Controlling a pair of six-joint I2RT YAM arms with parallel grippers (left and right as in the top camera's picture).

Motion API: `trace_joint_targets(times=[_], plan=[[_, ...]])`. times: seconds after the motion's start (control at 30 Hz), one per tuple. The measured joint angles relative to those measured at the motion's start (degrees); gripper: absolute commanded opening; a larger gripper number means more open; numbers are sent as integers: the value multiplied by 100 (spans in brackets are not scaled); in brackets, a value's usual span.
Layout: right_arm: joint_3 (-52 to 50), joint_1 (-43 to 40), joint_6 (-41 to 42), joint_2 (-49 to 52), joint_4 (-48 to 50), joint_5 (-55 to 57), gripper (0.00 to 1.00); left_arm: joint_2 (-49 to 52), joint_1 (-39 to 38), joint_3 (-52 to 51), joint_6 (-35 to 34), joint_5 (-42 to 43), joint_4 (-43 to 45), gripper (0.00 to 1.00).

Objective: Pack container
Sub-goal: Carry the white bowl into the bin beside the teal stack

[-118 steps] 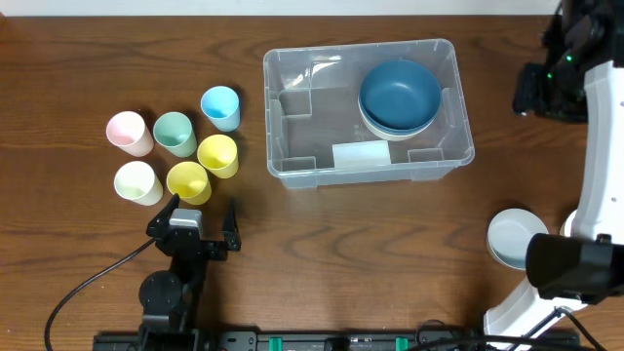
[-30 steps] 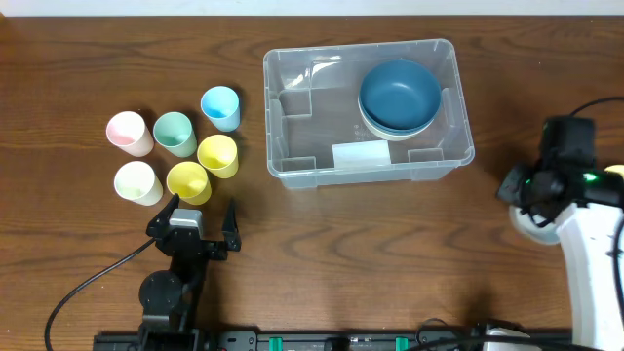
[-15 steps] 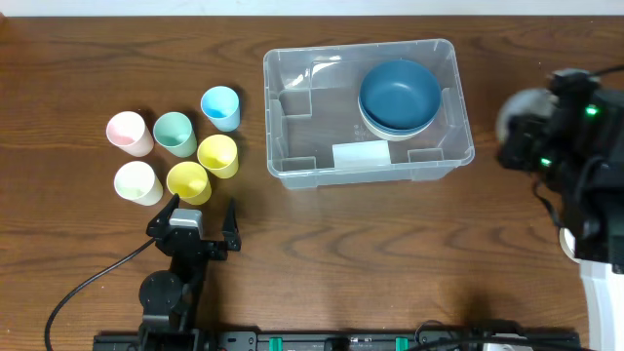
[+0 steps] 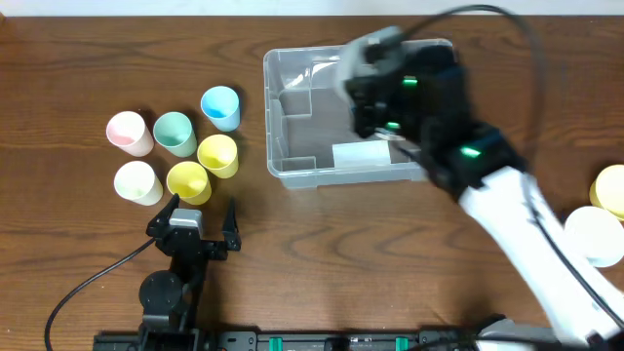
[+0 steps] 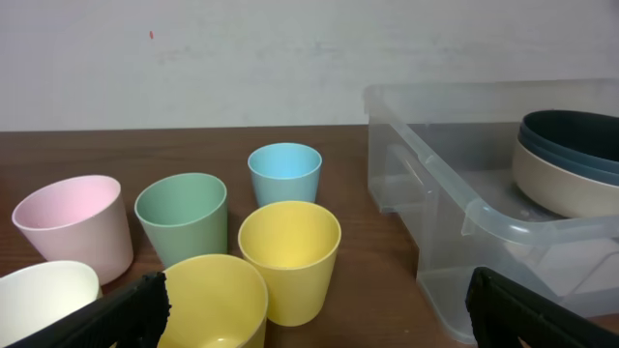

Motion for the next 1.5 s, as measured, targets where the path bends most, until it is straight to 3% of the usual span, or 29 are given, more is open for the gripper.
trace_joint_targets(times=[0.2,0.43,1.23,1.43,1.5], plan=[[0,538,-20,1294,798,92,1,0,0,0,2,-2,0,98],[0,649,-31,2179,942,623,1,0,0,0,0,-2,0,98],[0,645,-396,3226,2179,1864,2,0,0,0,2,0,0,98],[0,643,-433,3228,2210,2002,21,0,0,0,0,0,0,98],[0,643,-435,3228,2210,2041,23,0,0,0,0,0,0,98]])
